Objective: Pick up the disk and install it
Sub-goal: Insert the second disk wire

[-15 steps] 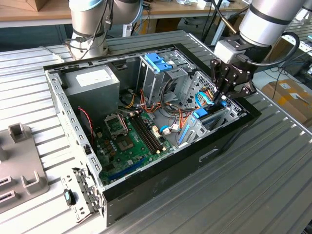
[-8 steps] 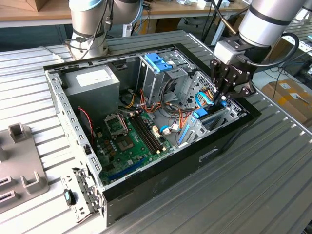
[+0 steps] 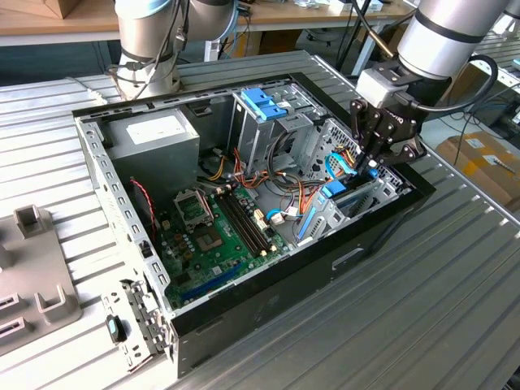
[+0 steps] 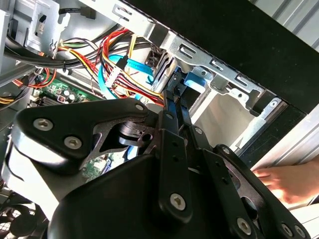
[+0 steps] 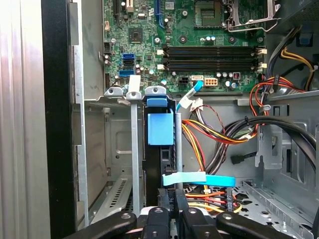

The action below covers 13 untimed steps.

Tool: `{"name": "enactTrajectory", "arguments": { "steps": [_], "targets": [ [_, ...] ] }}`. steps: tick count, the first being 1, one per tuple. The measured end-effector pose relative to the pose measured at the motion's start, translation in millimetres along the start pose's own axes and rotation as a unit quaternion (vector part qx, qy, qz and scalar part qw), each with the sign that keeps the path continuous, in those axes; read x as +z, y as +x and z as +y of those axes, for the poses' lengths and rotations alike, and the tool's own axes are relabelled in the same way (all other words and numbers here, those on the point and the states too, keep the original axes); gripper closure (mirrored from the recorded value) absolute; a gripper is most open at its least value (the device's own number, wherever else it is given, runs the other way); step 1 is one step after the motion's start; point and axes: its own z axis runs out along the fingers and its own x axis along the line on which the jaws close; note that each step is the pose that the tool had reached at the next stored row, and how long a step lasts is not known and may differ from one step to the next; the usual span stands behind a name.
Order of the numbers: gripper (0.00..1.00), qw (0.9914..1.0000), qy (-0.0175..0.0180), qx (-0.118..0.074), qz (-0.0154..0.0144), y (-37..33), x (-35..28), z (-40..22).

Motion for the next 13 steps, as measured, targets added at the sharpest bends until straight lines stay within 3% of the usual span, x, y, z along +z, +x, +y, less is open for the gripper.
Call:
{"name": "enactTrajectory", "arguments": {
  "steps": [13],
  "targets": [
    [0.84,1.00000,0.0000,0.000,0.0002,0.6,-1.5,0.0]
  ]
}}
